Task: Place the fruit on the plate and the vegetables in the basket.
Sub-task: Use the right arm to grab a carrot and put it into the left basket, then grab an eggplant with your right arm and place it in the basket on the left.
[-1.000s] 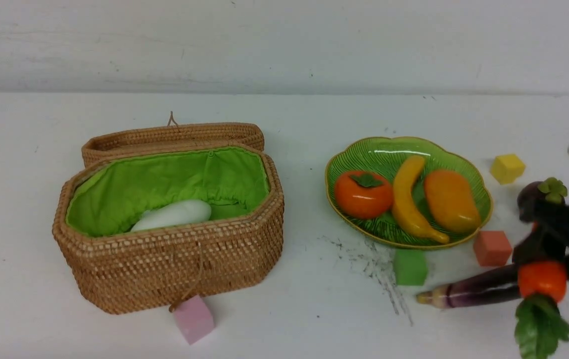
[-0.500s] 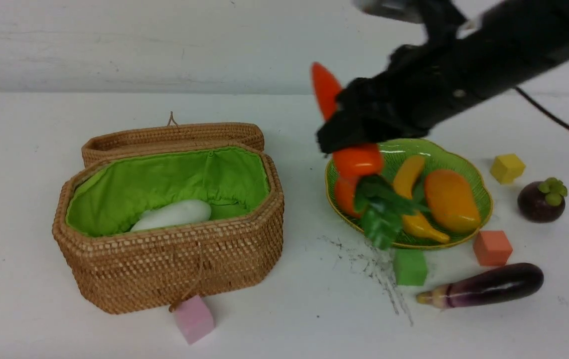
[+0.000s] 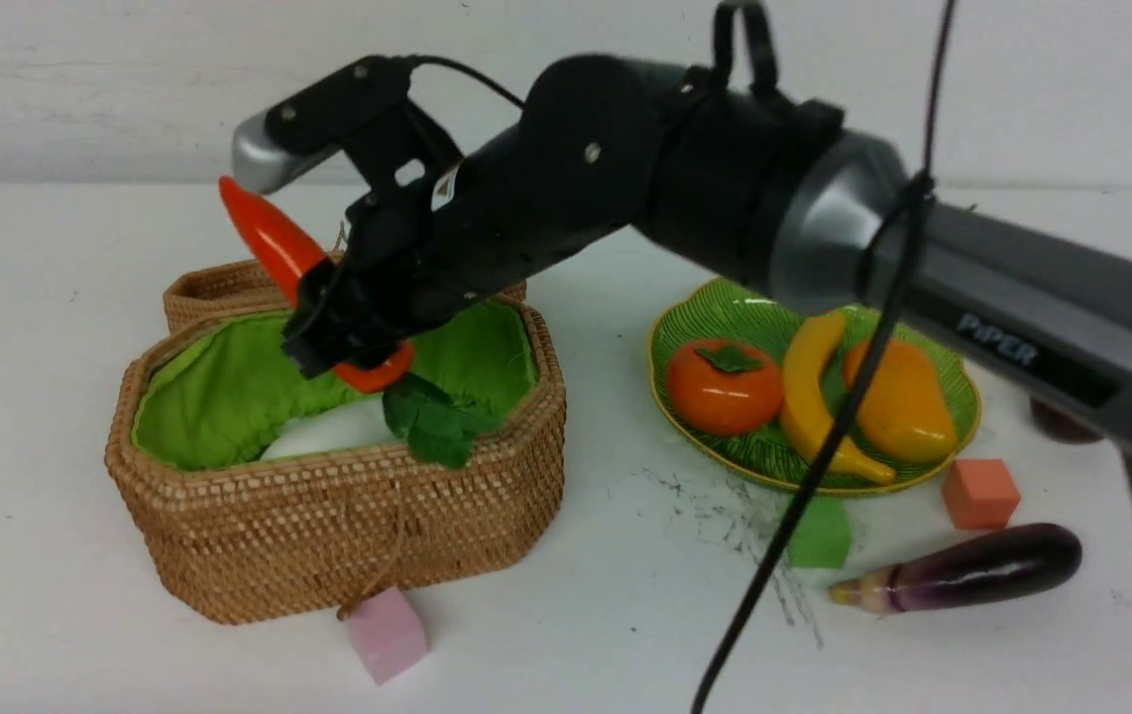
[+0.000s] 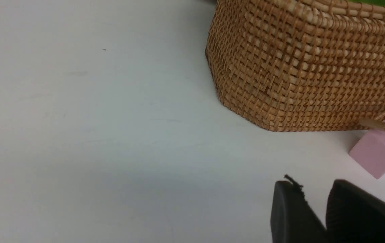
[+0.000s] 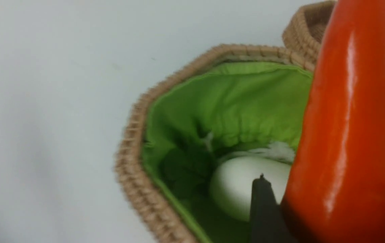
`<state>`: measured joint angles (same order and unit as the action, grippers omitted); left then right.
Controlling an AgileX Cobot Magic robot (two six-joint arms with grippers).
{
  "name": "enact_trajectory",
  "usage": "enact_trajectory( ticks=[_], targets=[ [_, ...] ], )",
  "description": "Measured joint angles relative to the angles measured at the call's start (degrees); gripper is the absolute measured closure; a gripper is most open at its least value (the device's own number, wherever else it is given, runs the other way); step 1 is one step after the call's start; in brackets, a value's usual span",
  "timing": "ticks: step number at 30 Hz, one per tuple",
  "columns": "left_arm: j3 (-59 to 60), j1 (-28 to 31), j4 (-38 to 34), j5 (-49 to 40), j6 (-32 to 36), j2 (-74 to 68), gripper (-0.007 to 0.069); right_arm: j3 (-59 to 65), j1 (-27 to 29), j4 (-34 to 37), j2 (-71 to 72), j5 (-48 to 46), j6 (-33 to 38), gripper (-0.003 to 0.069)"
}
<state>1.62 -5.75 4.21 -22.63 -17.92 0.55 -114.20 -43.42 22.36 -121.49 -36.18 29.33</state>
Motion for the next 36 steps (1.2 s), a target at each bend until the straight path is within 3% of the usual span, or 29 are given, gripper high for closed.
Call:
enact_trajectory(
  ticks=[4,11,14,20,24,28,33,36],
  targets=[
    [0.0,0.0,0.0,0.0,0.0,0.0,0.0454,0.0,-0.37,-3.11,-2.08,2.73,0.0,0.0249],
    [0.0,0.0,0.0,0.0,0.0,0.0,0.0445,-0.15,-0.71,-4.16,-2.06,2.73,0.0,0.0022],
    [0.0,0.0,0.0,0.0,0.0,0.0,0.0441,-0.15,-0.83,-4.84,-1.19,0.26,0.0,-0.002],
    [0.0,0.0,0.0,0.0,0.0,0.0,0.0438,-0.15,0.64,-11.92,6.79,-9.27,-2.43,-0.0001],
    [0.0,0.0,0.0,0.0,0.0,0.0,0.0433,-0.32,6.85,-21.49,14.81,-21.95,-11.51,0.0055],
    [0.0,0.0,0.0,0.0,0.0,0.0,0.0427,5.42,15.45,-23.66,19.94,-30.25,-15.91,0.0084],
    [0.0,0.0,0.0,0.0,0.0,0.0,0.0426,19.59,22.35,-22.78,25.44,-33.38,-1.06,0.009],
    [0.0,0.0,0.0,0.0,0.0,0.0,0.0424,32.51,26.09,-21.86,26.81,-31.51,18.58,0.009]
  ],
)
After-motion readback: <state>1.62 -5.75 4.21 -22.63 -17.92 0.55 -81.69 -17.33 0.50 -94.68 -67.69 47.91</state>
